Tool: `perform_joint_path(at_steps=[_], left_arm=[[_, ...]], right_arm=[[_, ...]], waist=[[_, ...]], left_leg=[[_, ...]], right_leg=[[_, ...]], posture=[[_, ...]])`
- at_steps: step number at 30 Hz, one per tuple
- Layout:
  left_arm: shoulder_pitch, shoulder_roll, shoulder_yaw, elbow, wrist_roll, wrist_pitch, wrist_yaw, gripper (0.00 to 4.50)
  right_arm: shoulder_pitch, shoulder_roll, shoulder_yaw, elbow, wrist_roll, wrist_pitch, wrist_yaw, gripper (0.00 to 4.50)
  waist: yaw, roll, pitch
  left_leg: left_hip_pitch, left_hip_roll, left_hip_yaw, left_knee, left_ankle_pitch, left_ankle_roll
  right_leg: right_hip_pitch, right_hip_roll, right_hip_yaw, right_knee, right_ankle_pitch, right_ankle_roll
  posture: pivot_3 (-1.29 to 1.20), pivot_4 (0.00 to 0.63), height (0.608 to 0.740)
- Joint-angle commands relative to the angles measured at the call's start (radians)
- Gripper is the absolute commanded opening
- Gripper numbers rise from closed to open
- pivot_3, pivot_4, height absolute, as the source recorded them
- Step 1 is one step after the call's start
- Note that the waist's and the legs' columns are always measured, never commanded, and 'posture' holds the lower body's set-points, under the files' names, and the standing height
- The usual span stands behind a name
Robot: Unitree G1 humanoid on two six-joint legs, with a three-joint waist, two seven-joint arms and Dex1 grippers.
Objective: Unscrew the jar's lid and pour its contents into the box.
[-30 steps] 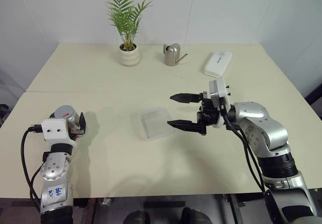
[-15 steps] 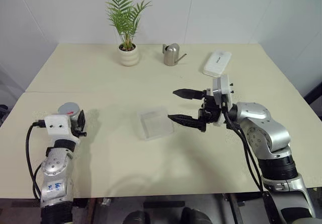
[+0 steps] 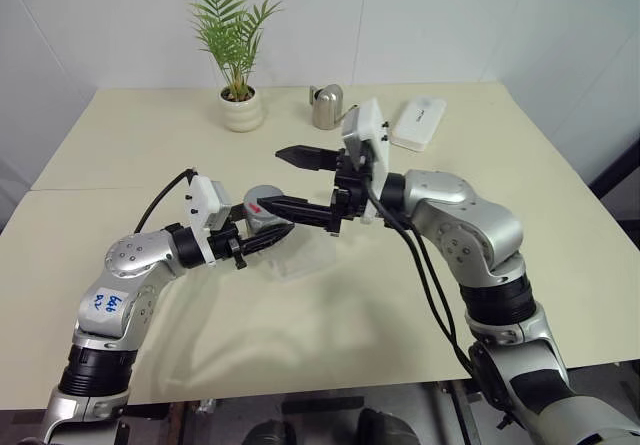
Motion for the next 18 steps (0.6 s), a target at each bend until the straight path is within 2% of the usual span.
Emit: perform_joint_path(at_steps=[1,12,18], left_arm=[[-0.024,-0.014,0.005,-0.017,-0.011,-0.007,-0.007,1.97],[-0.022,-0.041,0.000,-0.033,-0.011,0.013,-0.002,1.97],[-0.026,-0.052,0.003,-0.032,-0.012,0.020,0.003,1.97]], right_arm=[[-0.019,0.011,0.008,0.009,-0.033,-0.017,-0.016,4.50],[-0.007,0.015,0.038,0.030,-0.078,-0.022,0.014,4.50],[0.003,0.026,0.038,-0.010,-0.050,-0.003,0.033,4.50]], waist=[[-0.002,0.000,0.000],[-0.011,0.000,0.000],[-0.011,0.000,0.000]], left_leg=[[0.000,0.000,0.000,0.000,0.000,0.000],[0.000,0.001,0.002,0.000,0.000,0.000],[0.000,0.002,0.003,0.000,0.000,-0.001]], right_leg=[[0.000,0.000,0.000,0.000,0.000,0.000],[-0.001,0.001,0.001,0.000,0.000,0.000],[-0.002,0.001,0.002,0.000,0.000,0.000]], posture=[[0.00,0.150,0.740],[0.00,0.150,0.740],[0.00,0.150,0.740]])
